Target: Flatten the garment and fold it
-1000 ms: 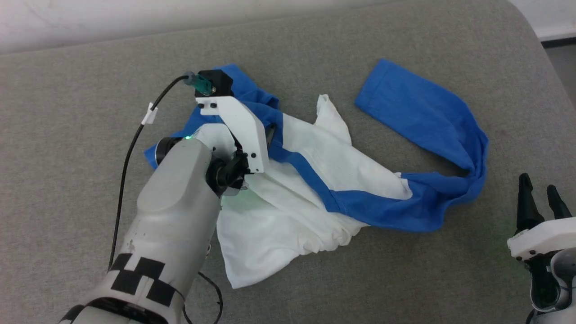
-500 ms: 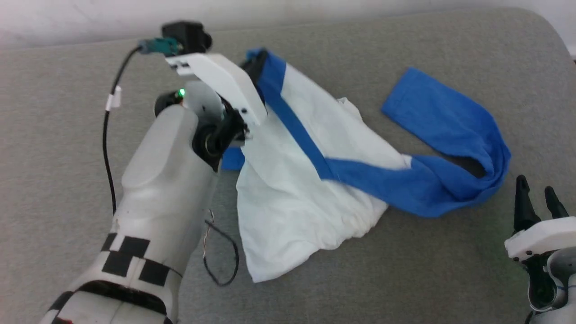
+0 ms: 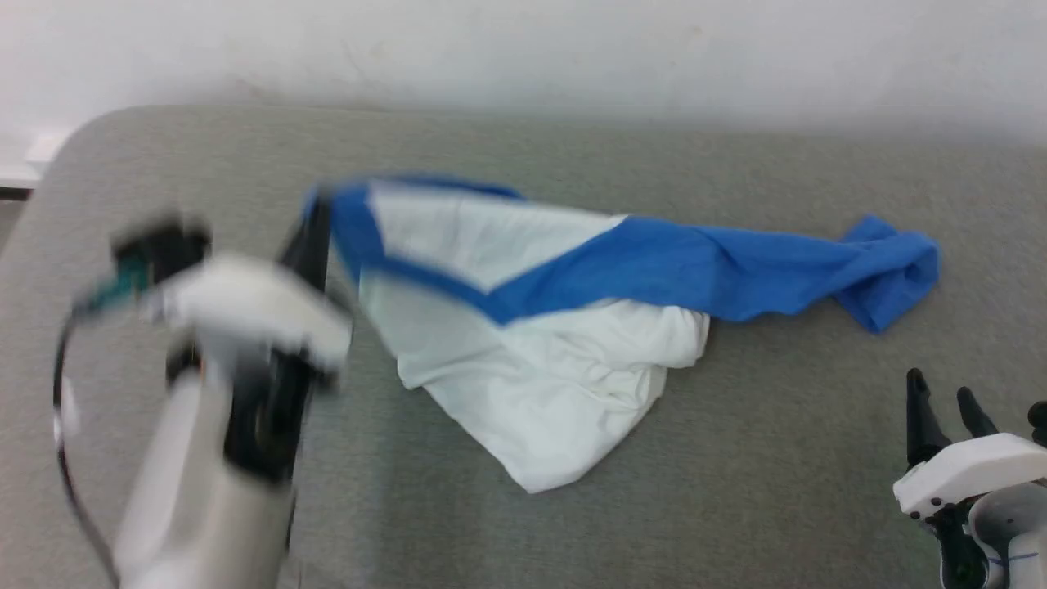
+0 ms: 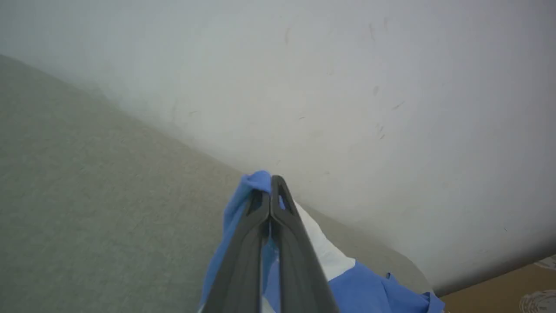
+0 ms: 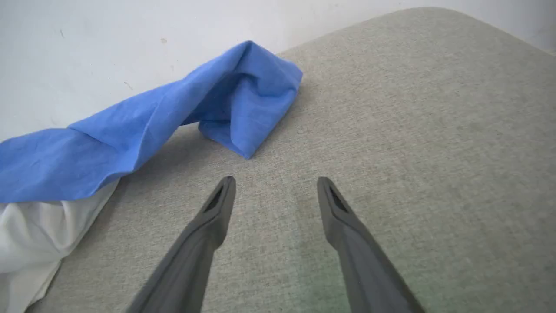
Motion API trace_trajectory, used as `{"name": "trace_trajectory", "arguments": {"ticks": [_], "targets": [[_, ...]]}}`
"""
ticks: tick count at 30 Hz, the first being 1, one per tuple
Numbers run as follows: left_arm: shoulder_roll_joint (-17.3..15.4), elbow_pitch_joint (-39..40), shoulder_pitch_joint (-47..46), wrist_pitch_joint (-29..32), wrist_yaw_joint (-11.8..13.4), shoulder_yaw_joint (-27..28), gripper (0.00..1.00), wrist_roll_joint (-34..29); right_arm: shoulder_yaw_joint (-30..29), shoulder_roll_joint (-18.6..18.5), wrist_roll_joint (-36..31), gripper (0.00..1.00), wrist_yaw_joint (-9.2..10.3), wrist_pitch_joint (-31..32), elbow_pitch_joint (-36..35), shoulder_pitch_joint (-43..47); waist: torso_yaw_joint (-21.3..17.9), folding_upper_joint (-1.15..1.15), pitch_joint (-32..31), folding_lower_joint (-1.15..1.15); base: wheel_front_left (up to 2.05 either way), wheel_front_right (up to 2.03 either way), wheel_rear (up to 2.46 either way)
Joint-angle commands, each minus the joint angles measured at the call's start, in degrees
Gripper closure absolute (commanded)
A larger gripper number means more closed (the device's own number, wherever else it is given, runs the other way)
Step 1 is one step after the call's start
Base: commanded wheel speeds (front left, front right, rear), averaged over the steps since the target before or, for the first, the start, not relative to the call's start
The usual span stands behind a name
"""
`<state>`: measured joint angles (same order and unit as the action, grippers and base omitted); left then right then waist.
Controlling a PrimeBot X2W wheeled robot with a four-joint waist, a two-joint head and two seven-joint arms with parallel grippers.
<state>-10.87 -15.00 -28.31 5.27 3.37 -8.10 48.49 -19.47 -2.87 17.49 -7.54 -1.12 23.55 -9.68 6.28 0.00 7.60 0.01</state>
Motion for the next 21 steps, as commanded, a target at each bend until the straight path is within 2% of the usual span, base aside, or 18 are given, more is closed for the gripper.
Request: {"name": "trace_trajectory", "arguments": {"ticks": [1,7,11,12,13,14,19,21], "targets": [[-0.2,1.1,3.5,0.4,0.8,0.4,1.00,0.3,0.3,0.0,0.5,0.00,0.05,-0.2,0.3,0.7,4.8,0.00,-4.2,-0.01,0.00,0.00,0.00],[0.9,9.1,25.6,4.5,7.5,0.9,1.00,3.3,1.2,0.0,0.5,0.00,0.05,-0.6,1.3,1.4,6.2,0.00,-4.5,-0.01,0.00,0.00,0.00],[1.3,8.9,31.2,6.8,10.0,0.7,1.00,4.4,1.6,0.0,0.3,0.00,0.05,-0.7,1.8,1.7,6.7,0.00,-4.7,-0.01,0.00,0.00,0.00],[1.3,8.5,31.6,7.1,10.0,1.0,0.95,4.9,1.7,0.0,0.3,0.00,0.05,-0.7,1.9,1.7,6.7,0.00,-4.8,-0.01,0.00,0.00,0.00],[1.3,8.1,31.7,7.5,10.1,1.2,0.60,5.3,1.9,0.0,0.3,0.00,0.05,-0.7,2.0,1.7,6.6,0.00,-4.9,-0.01,0.00,0.00,0.00],[1.1,8.1,31.6,7.9,10.1,1.2,0.00,5.6,2.0,0.0,0.4,0.00,0.05,-0.7,2.1,1.7,6.6,0.00,-5.0,-0.01,0.00,0.00,0.00],[1.4,13.8,29.1,5.0,8.1,5.2,0.00,8.1,3.4,0.0,0.6,0.00,0.05,-0.6,2.3,1.5,5.9,0.00,-5.7,-0.01,0.00,0.00,0.00],[0.5,17.0,28.2,1.9,7.4,6.8,0.00,6.8,4.7,0.0,0.7,0.00,0.05,-0.2,2.2,0.9,5.5,0.00,-5.8,-0.01,0.00,0.00,0.00]]}}
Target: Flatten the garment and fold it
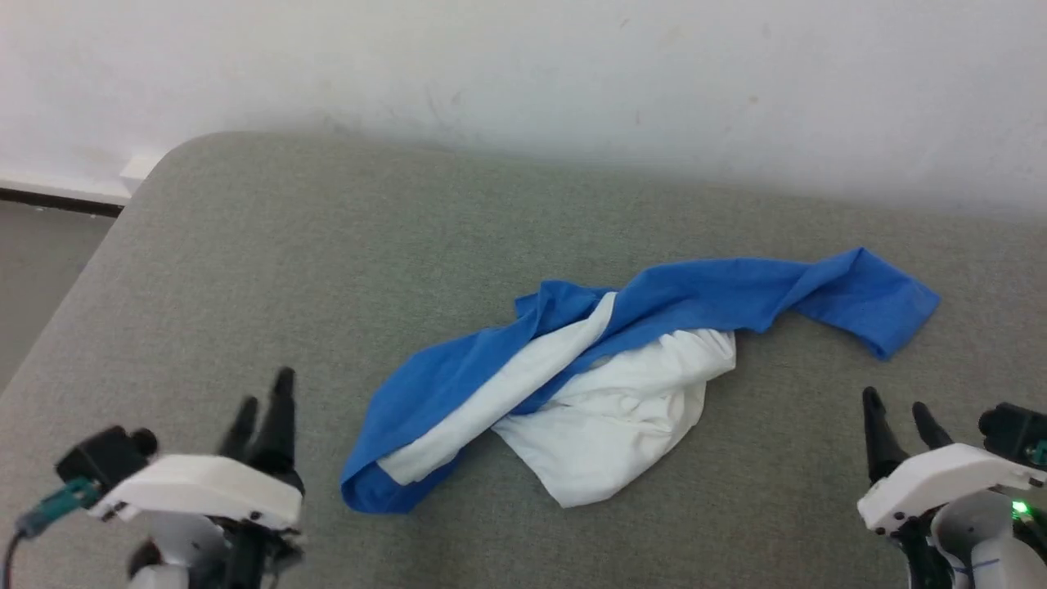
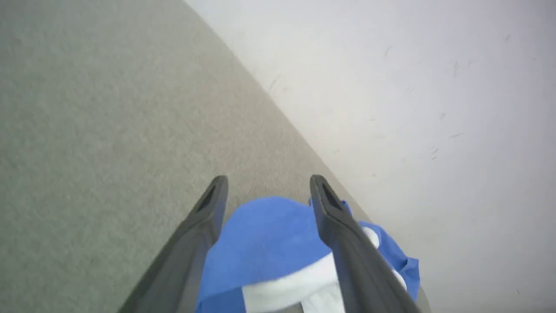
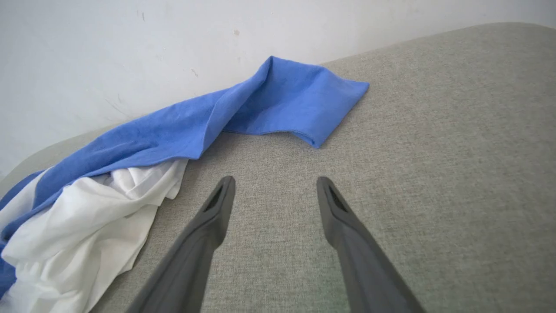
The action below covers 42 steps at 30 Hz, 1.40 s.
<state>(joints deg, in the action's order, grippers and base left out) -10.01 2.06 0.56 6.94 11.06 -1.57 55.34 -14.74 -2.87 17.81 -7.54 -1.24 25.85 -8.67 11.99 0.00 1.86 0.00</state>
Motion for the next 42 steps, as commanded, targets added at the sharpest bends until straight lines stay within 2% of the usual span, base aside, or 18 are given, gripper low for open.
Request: {"name": "trace_trajectory", "arguments": {"ticks": [1,6,9,16,25,26,27,28,36,39,42], "targets": [[-1.4,1.0,-1.1,-2.2,-0.4,0.7,0.00,-2.4,0.8,0.0,0.7,0.00,0.05,0.4,-0.2,-0.5,-0.4,0.00,0.0,0.00,0.00,0.00,0.00],[-7.9,1.4,-3.0,-17.0,-1.3,-3.0,0.00,-21.7,4.4,0.0,0.0,0.00,0.05,4.2,0.2,-5.3,-0.9,0.00,1.6,0.00,0.00,0.00,0.00],[-7.9,-0.2,-4.5,-21.0,-0.9,-5.5,0.00,-29.2,5.6,0.0,-2.9,0.00,0.05,8.1,1.8,-10.4,-0.7,0.00,2.9,0.00,0.00,0.00,0.00],[-3.4,-2.4,-7.1,-21.9,-2.3,-6.7,0.00,-34.5,4.3,0.0,-11.4,0.00,0.05,17.4,9.5,-21.0,1.4,0.00,6.5,0.00,0.00,0.00,0.00],[1.5,-3.5,-8.9,-21.9,-6.1,-4.1,0.00,-37.3,1.8,0.0,-17.9,0.00,0.05,18.8,16.8,-27.5,3.6,0.00,9.5,0.00,0.00,0.00,0.00],[1.9,-3.6,-9.0,-21.9,-6.5,-3.8,0.00,-37.6,1.8,0.0,-17.8,0.04,0.05,18.9,17.6,-27.9,3.6,0.00,9.5,0.00,0.00,0.00,0.00],[2.3,-3.7,-9.0,-21.9,-6.9,-3.5,0.00,-37.9,2.0,0.0,-17.5,0.82,0.05,18.5,18.3,-28.3,3.5,0.00,9.5,0.00,0.00,0.00,0.00],[2.6,-3.9,-8.9,-21.9,-7.2,-3.1,0.00,-38.1,2.5,0.0,-17.1,1.00,0.05,18.0,18.9,-28.6,3.4,0.00,9.4,0.00,0.00,0.00,0.00],[4.8,-4.8,-8.9,-21.9,-9.7,-0.7,0.00,-39.4,7.2,0.0,-11.1,1.00,0.05,12.5,19.8,-28.4,0.8,0.00,8.0,0.00,0.00,0.00,0.00],[5.4,-5.0,-8.6,-21.9,-10.3,-0.2,0.00,-39.9,10.4,0.0,-6.6,1.00,0.05,10.7,16.2,-26.2,-0.4,0.00,6.9,0.00,0.00,0.00,0.00],[5.7,-5.2,-7.8,-21.9,-10.7,0.6,0.00,-40.2,12.9,-0.1,-2.8,1.00,0.05,11.7,9.0,-20.7,-1.8,0.00,5.4,0.00,0.00,0.00,0.00]]}}
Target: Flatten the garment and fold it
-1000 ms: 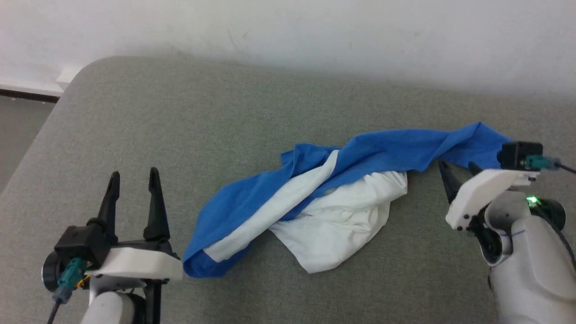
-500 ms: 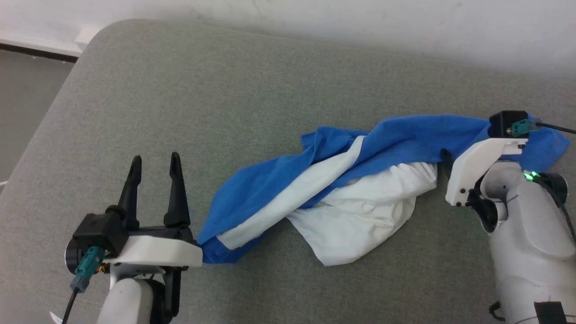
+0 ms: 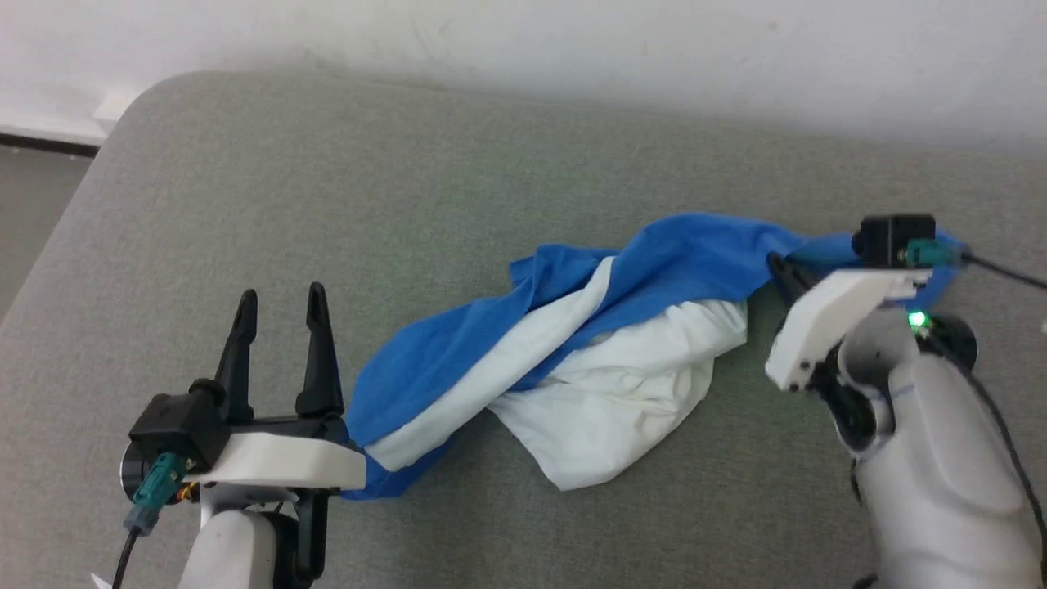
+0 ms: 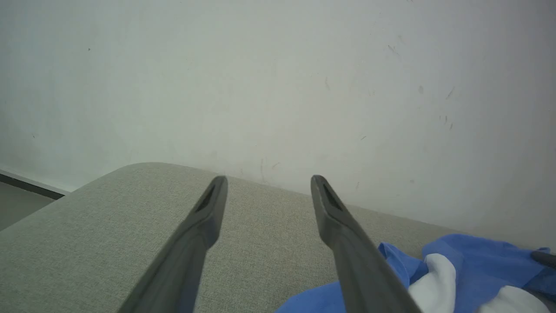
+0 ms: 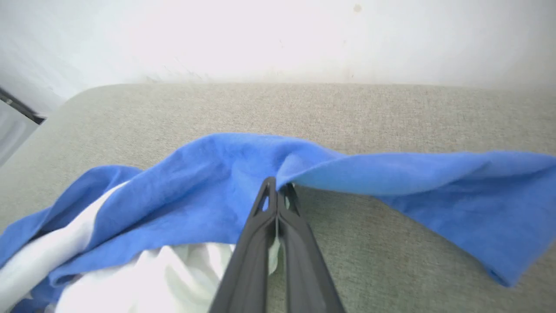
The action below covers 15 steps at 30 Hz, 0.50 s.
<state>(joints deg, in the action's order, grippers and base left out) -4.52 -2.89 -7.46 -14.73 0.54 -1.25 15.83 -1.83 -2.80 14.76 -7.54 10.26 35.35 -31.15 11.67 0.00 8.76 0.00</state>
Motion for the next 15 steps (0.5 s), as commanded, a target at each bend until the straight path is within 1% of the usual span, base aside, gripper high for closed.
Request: {"name": "trace_trajectory", "arguments": {"ticks": [1,3,4,6,9,11,13,15], "targets": [[0.3,-0.5,0.5,-0.3,-0.3,0.6,0.00,-0.8,-0.1,-0.5,1.0,1.00,0.05,1.5,-3.5,4.4,-1.9,0.00,-2.0,0.00,0.00,0.00,0.00],[0.4,-0.8,1.1,-0.3,-0.5,1.2,0.00,-0.9,-1.8,-1.0,3.1,1.00,0.05,4.6,-10.5,10.4,-2.9,0.00,-2.9,0.00,0.00,0.00,0.00],[0.4,-0.8,1.1,-0.3,-0.5,1.2,0.00,-0.9,-1.8,-1.0,3.1,1.00,0.05,4.6,-10.5,10.4,-2.9,0.00,-2.9,0.00,0.00,0.00,0.00],[0.5,-1.1,1.6,-0.3,-0.7,1.4,0.00,-1.0,-4.1,-2.1,4.0,1.00,0.05,9.2,-18.3,17.3,-3.8,0.00,-3.4,0.00,0.00,0.00,0.00],[0.6,-1.9,2.2,-0.3,-1.1,1.5,0.00,-1.3,-10.2,-2.1,4.3,1.00,0.05,15.8,-29.7,26.9,-5.2,0.00,-3.9,0.00,0.00,0.00,0.00],[0.6,-2.4,2.4,-0.3,-1.3,1.6,0.00,-1.2,-14.7,-1.7,3.4,1.00,0.05,19.5,-35.8,31.6,-6.1,0.00,-4.0,0.00,0.00,0.00,0.00],[0.6,-3.0,2.5,-0.3,-1.5,1.5,0.00,-1.3,-18.2,-1.1,2.7,1.00,0.05,22.8,-40.2,34.9,-6.7,0.00,-4.2,0.00,0.00,0.00,0.00],[0.7,-3.6,2.5,-0.3,-1.6,1.4,0.00,-1.3,-20.5,-0.5,2.6,1.00,0.05,26.8,-42.6,37.6,-7.0,0.00,-4.4,0.00,0.00,0.00,0.00]]}}
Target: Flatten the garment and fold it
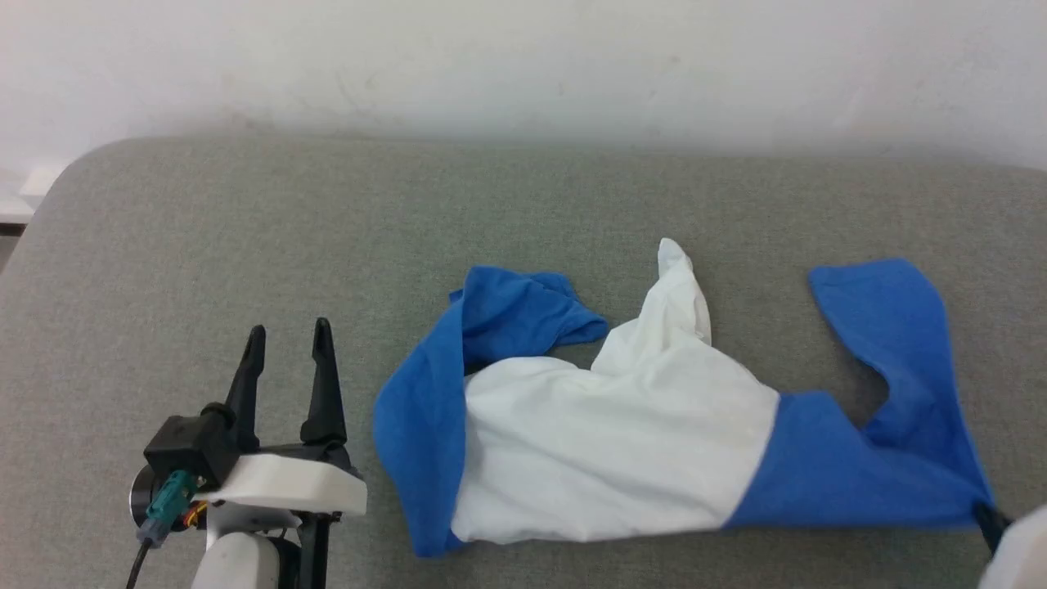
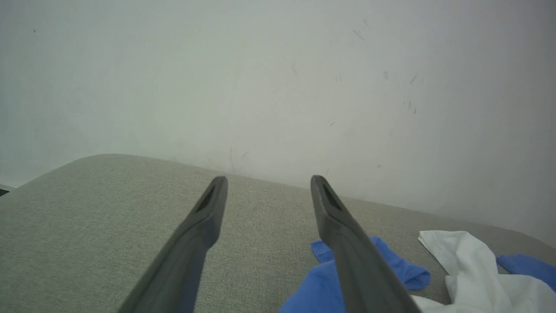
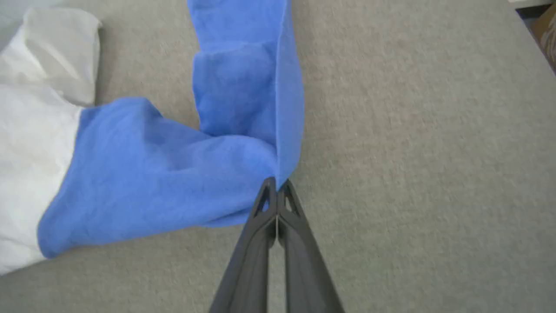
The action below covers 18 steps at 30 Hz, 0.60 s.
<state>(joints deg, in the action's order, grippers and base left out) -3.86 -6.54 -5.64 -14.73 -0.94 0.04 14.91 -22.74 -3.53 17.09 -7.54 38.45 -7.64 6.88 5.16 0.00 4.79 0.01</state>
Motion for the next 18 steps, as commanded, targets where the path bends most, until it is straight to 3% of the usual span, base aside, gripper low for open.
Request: {"name": "trace_trajectory", "arguments": {"ticks": [1,5,9,10,11,14,18], "targets": [[0.0,-0.3,0.6,-0.3,-0.3,0.1,0.00,-0.3,-0.4,0.3,-0.7,1.00,0.05,0.8,-0.3,1.2,-0.5,0.00,-0.6,-0.01,0.00,0.00,0.00],[0.1,-1.5,0.5,-0.3,-0.6,-0.3,0.00,-0.1,-4.7,0.6,-5.0,1.00,0.05,6.5,-0.9,5.3,-0.5,0.00,-0.9,-0.01,0.00,0.00,0.00],[0.2,-3.1,0.4,-0.3,-1.0,-0.6,0.00,0.3,-7.7,0.6,-4.9,1.00,0.05,5.1,1.5,4.4,-0.2,0.00,-1.1,-0.01,0.00,0.00,0.00],[0.2,-3.5,0.5,-0.2,-1.1,-0.7,0.00,0.6,-7.5,0.6,-3.4,0.60,0.05,4.1,2.3,3.5,-0.3,0.00,-1.2,-0.01,0.00,0.00,0.00],[0.2,-3.7,0.5,0.0,-1.2,-0.9,0.00,0.8,-7.0,0.6,-2.6,0.00,0.05,3.1,2.7,2.9,-0.4,0.00,-1.4,-0.01,0.00,0.00,0.00],[0.4,-4.1,-0.6,2.3,-1.5,-1.8,0.00,2.2,-6.6,0.6,-1.0,0.00,0.05,-1.8,2.9,0.7,-0.9,0.00,-1.7,-0.01,0.00,0.00,0.00],[0.6,-5.3,-5.1,10.6,-2.5,-5.6,0.00,4.4,-8.8,0.6,-2.9,0.00,0.05,-7.9,2.6,-2.3,-1.3,0.00,-1.9,-0.01,0.00,0.00,0.00]]}}
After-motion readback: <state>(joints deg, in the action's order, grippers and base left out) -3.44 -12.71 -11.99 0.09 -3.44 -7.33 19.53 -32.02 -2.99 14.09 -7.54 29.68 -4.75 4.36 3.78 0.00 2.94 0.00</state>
